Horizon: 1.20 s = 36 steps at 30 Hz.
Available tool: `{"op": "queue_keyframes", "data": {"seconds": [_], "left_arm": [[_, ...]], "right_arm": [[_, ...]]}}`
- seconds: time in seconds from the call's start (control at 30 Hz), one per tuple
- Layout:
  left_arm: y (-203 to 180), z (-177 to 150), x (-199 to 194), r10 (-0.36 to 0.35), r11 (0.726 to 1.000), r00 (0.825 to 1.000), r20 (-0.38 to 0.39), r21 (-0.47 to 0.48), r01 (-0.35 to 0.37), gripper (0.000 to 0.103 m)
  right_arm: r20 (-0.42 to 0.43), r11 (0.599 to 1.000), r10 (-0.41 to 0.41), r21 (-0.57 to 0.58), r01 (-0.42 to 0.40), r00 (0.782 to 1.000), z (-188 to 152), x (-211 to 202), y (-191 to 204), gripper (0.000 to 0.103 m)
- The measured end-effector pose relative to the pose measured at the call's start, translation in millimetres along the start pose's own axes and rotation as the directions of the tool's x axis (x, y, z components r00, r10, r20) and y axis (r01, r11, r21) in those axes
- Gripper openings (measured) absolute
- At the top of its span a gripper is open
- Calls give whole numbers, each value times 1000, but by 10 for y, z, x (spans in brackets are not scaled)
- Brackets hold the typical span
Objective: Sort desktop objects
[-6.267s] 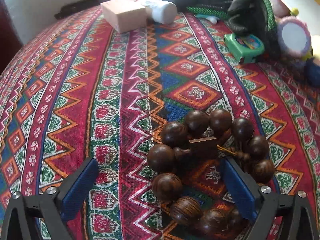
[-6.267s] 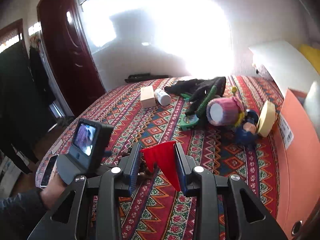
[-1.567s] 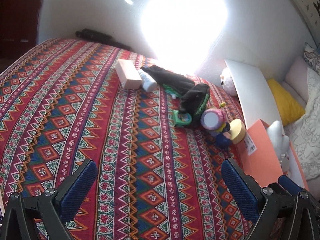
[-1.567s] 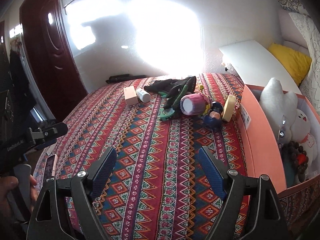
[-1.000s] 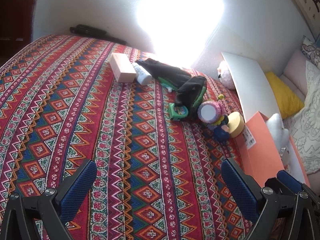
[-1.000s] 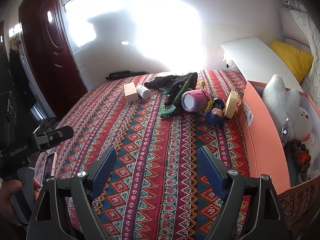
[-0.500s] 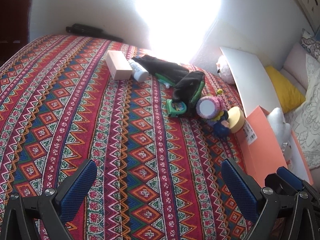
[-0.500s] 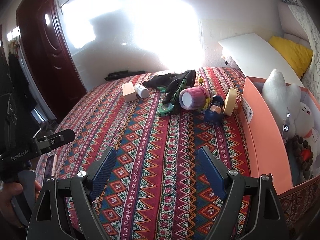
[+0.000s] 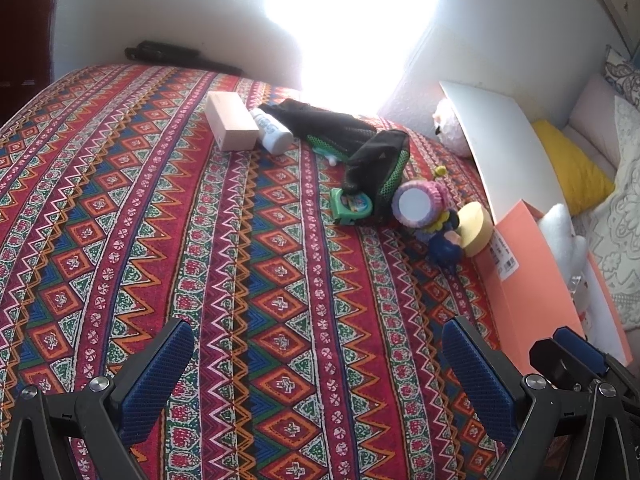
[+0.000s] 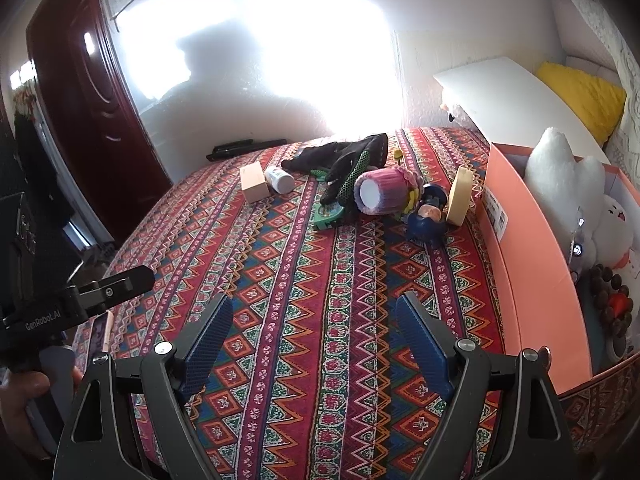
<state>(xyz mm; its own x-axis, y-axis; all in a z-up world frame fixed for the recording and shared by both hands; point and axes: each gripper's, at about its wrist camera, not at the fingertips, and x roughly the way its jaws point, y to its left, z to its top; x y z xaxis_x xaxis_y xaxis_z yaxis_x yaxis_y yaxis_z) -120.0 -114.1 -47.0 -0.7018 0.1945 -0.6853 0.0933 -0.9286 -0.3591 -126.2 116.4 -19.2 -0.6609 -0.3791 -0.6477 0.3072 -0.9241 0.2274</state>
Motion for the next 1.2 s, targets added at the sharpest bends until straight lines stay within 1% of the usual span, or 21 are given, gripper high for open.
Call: {"op": "queue_keyframes", "data": {"seconds": [0.67, 0.93, 1.2], "left_arm": [[-62, -31, 172, 10, 1000, 999, -34, 17, -10, 102], [-90, 7, 259, 12, 1000, 999, -42, 20, -11, 102], [-84, 90, 511, 14, 1000, 997, -72, 14, -13, 102]], "right_arm": [[-16, 999, 7, 35, -7, 1000, -25, 150, -74, 86], [-24, 998, 12, 55, -11, 1000, 6, 242, -125, 86], [-47, 997, 11, 76, -7, 999, 91, 470, -213, 86]]}}
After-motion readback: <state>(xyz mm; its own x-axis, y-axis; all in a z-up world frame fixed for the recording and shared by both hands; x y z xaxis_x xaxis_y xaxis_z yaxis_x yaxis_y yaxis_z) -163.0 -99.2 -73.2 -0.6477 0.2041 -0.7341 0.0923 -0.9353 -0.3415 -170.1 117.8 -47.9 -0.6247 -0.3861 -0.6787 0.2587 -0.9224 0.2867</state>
